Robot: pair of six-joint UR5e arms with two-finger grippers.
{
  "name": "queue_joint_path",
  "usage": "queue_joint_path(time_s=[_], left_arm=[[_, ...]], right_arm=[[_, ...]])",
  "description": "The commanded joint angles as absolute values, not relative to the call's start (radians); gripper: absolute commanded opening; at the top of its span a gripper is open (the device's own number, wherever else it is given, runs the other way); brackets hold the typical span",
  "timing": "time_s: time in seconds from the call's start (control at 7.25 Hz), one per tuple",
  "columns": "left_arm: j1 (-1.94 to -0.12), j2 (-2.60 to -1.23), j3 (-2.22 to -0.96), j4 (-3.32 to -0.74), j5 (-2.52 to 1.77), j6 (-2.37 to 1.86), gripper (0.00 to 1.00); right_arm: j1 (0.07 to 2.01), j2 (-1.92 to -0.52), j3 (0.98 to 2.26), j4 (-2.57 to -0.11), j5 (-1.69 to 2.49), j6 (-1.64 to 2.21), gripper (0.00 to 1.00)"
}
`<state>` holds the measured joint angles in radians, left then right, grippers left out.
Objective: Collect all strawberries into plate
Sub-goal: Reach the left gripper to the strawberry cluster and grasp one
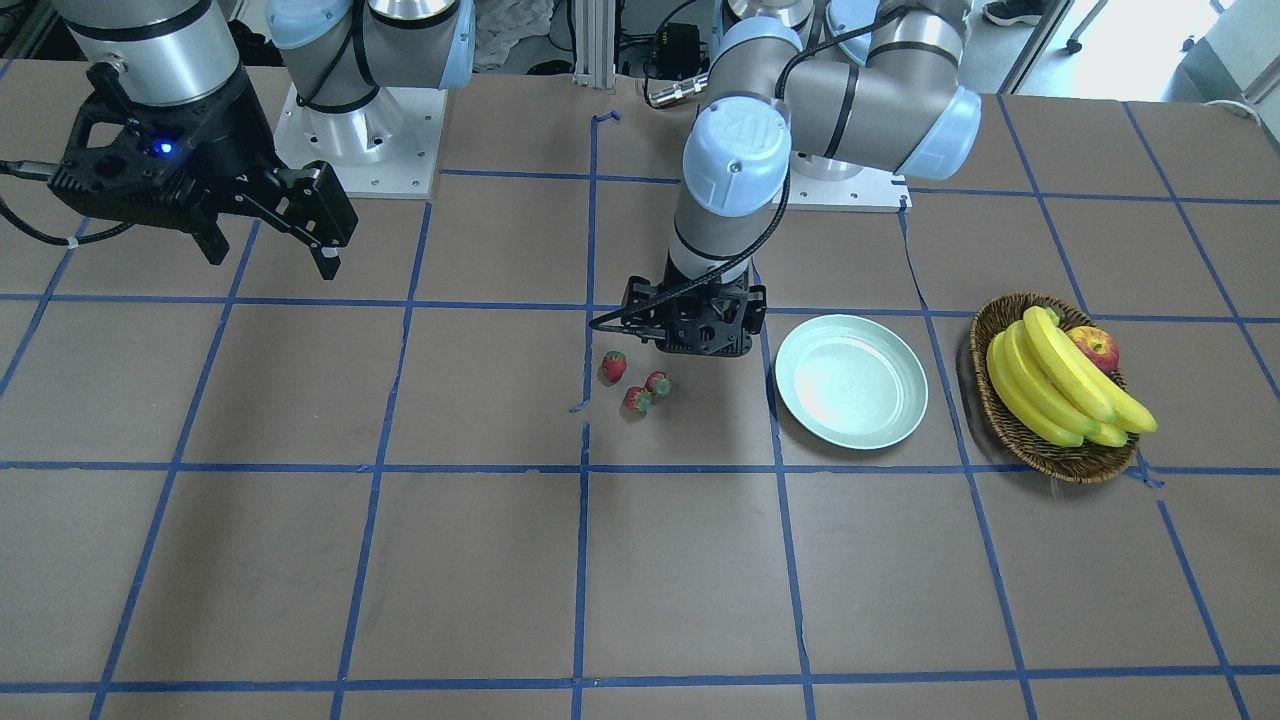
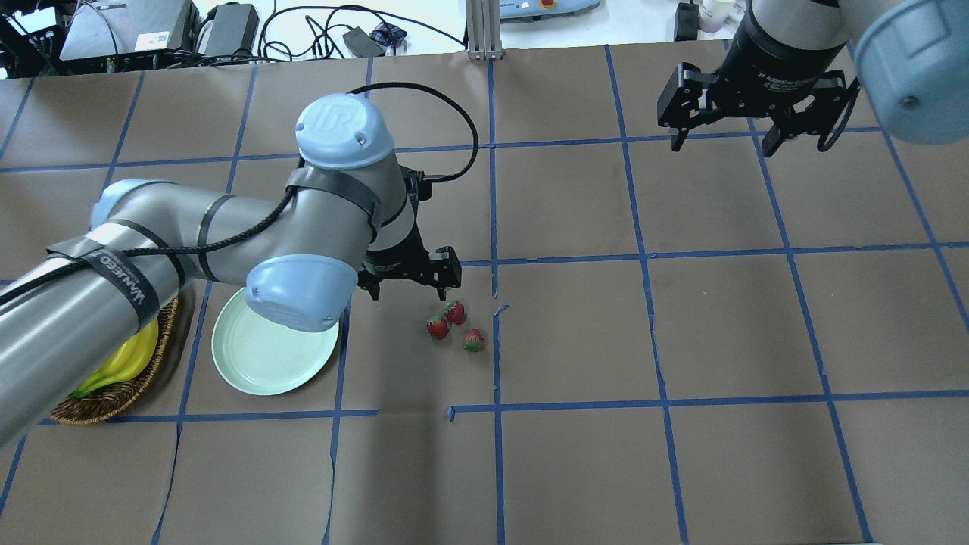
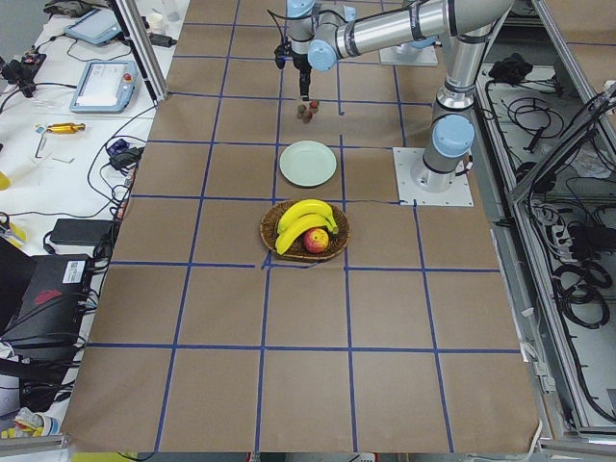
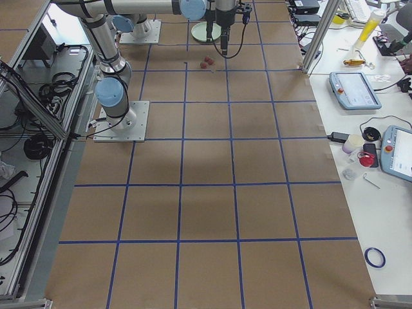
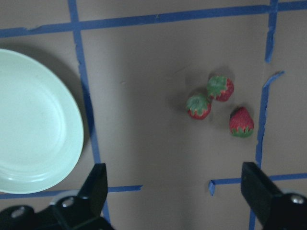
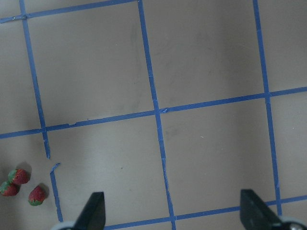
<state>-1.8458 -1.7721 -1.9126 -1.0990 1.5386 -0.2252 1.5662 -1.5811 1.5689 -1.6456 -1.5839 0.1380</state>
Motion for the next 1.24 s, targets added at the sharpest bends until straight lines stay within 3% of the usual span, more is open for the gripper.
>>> queue_joint_path(time_s=[0.0, 0.28, 0.69, 0.97, 1.1], left_arm=[[-1.888, -1.879, -1.933, -1.001, 1.525, -0.273, 0.9], [-1.93, -1.937, -1.931, -0.943, 1.526, -0.573, 0.91], [-1.977, -1.965, -1.943, -0.919, 1.496, -0.696, 0.9], [-1.982, -1.965, -1.974, -0.919, 1.497, -0.7, 0.74], [-1.983, -1.965, -1.976, -0.919, 1.497, -0.701, 0.55]], right_arm=[[1.566, -1.582, 1.571, -1.644, -1.583, 0.138, 1.0], [1.566, -1.58, 1.571, -1.644, -1.583, 0.138, 1.0], [1.566, -1.582, 1.571, -1.644, -1.583, 0.138, 1.0], [1.566, -1.582, 1.571, -1.644, -1.583, 0.138, 1.0], [1.566, -1.582, 1.571, -1.644, -1.582, 0.138, 1.0]])
